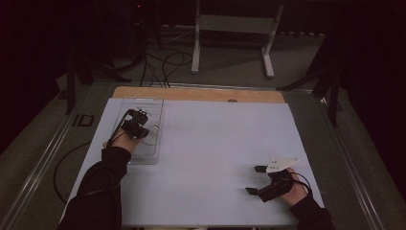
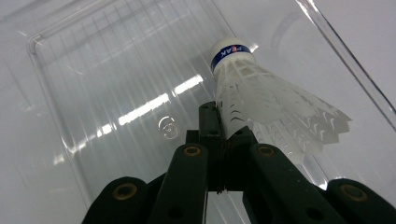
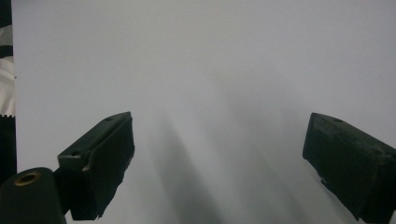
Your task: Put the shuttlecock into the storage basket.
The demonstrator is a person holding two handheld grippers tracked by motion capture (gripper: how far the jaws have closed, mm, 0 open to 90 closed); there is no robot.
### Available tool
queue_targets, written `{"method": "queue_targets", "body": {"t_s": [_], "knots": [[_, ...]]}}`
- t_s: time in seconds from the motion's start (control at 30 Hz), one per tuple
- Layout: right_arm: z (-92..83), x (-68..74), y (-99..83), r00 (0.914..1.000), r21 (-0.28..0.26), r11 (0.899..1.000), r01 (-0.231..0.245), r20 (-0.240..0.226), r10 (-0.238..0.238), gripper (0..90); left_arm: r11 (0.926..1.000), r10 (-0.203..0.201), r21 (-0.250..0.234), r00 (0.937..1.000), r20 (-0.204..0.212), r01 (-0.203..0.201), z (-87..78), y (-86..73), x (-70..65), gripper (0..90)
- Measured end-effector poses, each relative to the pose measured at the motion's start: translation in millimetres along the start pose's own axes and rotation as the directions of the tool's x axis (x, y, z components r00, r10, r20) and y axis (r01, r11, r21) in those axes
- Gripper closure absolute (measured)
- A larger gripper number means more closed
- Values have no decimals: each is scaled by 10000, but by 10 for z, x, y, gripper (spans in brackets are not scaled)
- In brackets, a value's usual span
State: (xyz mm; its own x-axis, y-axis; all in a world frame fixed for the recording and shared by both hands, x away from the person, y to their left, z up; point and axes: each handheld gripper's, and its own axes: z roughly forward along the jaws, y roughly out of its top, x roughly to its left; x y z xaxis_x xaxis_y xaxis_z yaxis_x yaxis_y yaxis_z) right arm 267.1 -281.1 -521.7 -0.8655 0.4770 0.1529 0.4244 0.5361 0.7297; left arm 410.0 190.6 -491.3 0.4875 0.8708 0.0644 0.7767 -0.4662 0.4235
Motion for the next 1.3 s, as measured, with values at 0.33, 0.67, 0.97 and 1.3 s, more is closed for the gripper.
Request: {"method": "queue_targets", "body": {"t_s": [0.33,0.67,0.97,1.3], "knots": [[-3,2,1,10000,6,10000,-15,-20,15,91,10000,-37,25,9999,105,37,-9,-11,-5,749],[-10,7,3,10000,8,10000,-33,-19,33,90,9997,-247,-46,9997,42,247,-169,-80,-3,488],[-7,10,8,10000,11,10000,-43,-24,43,90,9998,-188,34,9997,-179,188,-307,-162,-47,238],[-9,14,12,10000,-39,10000,-52,-4,52,90,9974,-188,-680,9988,455,219,-531,-171,-73,139]]}}
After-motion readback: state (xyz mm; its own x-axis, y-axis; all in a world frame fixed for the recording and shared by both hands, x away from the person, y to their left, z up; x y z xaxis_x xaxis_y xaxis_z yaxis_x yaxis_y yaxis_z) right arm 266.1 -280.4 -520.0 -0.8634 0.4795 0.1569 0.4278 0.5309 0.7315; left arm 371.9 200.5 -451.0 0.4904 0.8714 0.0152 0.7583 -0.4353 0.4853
